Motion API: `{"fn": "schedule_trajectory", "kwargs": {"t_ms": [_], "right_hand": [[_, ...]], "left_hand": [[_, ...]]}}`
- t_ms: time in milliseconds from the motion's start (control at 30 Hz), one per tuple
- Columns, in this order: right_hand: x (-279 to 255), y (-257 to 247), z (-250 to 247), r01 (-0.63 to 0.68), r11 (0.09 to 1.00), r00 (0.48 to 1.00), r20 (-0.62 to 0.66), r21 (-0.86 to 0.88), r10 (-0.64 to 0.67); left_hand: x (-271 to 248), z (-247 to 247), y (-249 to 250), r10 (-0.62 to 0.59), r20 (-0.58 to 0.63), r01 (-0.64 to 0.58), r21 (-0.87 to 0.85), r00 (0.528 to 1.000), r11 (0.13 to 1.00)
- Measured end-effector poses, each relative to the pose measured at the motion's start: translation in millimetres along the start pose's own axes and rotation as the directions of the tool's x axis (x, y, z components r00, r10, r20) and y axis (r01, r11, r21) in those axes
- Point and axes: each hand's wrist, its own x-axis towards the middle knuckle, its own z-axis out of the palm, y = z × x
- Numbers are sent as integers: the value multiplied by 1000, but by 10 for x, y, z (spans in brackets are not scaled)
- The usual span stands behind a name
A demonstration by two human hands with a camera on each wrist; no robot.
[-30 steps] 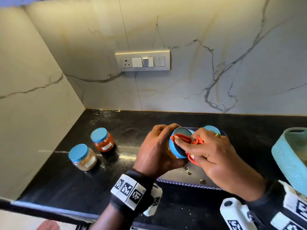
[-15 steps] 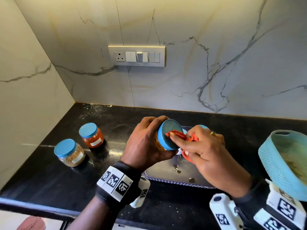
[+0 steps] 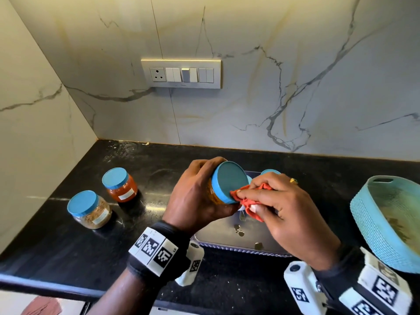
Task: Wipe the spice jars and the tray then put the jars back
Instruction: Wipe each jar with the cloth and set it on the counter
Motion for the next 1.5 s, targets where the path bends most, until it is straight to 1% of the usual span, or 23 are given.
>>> {"fn": "schedule_trajectory", "kwargs": {"t_ms": [67,100,200,300,367,433,467,500,533,567,600,667,733,833,933,1000,1067,1100,1167,1267,1367,1433,1500], "right_hand": [[66,-43,3,54,998,998,32,24,-54],[111,-14,-1,41,999,999,35,24,-42],[310,102,-36,-67,998,998,7,20,67],[398,-68,29,5,1000,1000,29,-4,-5],[343,-179,78,74,997,988,137,-29,-70],[296,-109,52,61,998,967,249,-12,-56],[292,-20,15,19,1000,966,258,1,-18],[301,74,-25,-29,999,975,220,20,24],[311,152,-65,-83,995,986,148,50,75],[328,200,-110,-140,985,989,63,102,134],[350,217,-142,-178,967,983,-10,182,183],[368,192,-142,-197,910,967,-83,365,242],[362,165,-86,-170,858,958,-121,485,259],[352,162,-17,-103,831,947,-202,546,251],[365,166,-31,-42,779,915,-289,625,281],[360,172,-37,-12,691,887,-311,723,341],[338,165,-15,-13,578,880,-265,816,394],[324,146,10,-23,540,883,-236,842,406],[281,101,65,-46,502,896,-187,864,404],[246,32,117,-64,498,914,-149,865,377],[228,28,150,-77,477,908,-135,876,396],[210,59,163,-83,422,899,-116,903,423],[163,76,156,-90,338,889,-77,937,451]], "left_hand": [[-7,40,14,12,55,-11,-6,998,1000],[-16,60,25,17,71,-16,-3,997,1000],[-50,121,52,13,83,-13,4,996,1000],[-48,135,32,-5,101,8,-23,995,1000],[-51,111,-32,-13,108,17,-31,994,999],[-52,77,-97,-63,117,68,-36,991,997],[-51,65,-123,-113,110,122,-77,987,989],[-38,47,-137,-189,116,207,-170,975,963],[-24,28,-146,-266,138,297,-302,954,906],[0,7,-162,-317,185,367,-430,930,825],[27,-17,-171,-340,228,409,-537,913,738],[56,-47,-164,-340,272,432,-656,900,619],[65,-29,-133,-368,296,459,-719,881,522],[88,-8,-94,-400,360,508,-777,843,372],[104,-51,-64,-363,453,531,-834,815,152],[81,-76,-88,-323,484,511,-859,813,-2],[61,-95,-128,-316,482,480,-873,817,-91],[63,-110,-139,-315,474,458,-880,822,-127],[56,-116,-134,-311,445,424,-895,840,-135],[59,-132,-100,-268,427,409,-904,864,-122],[57,-131,-121,-244,410,401,-912,879,-91],[65,-143,-155,-263,400,396,-916,878,-70],[70,-171,-121,-271,391,400,-916,880,-27]]}}
